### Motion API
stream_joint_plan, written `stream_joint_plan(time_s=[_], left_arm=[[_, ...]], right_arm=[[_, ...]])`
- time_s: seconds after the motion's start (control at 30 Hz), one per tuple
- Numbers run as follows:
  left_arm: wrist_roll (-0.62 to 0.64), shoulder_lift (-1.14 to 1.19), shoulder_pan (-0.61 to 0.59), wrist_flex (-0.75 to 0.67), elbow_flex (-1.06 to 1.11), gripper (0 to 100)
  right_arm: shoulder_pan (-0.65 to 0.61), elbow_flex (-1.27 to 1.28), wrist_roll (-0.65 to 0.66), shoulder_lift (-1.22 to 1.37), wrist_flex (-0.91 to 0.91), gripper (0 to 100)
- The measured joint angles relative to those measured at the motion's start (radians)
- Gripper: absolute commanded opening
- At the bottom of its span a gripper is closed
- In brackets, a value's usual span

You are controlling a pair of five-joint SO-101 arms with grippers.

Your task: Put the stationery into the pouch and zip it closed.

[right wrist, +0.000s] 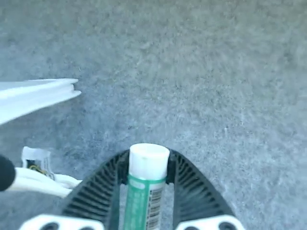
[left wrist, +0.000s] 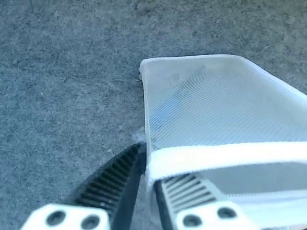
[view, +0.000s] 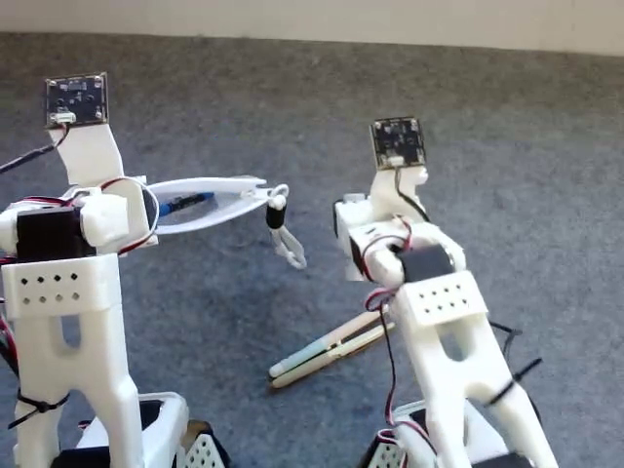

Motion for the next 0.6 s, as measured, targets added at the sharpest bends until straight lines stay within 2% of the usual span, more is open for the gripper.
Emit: stream_joint_plan(time_s=[0.47,0.6], left_arm=[[-0.002,0.0,0.011,0.0,0.0,1],[-0.002,0.0,0.011,0.0,0.0,1]], right_arm=[[-0.002,0.15,0.0,-0.405,0.0,0.5],[-0.064,0.184,0.0,-0.493,0.0,0.5]])
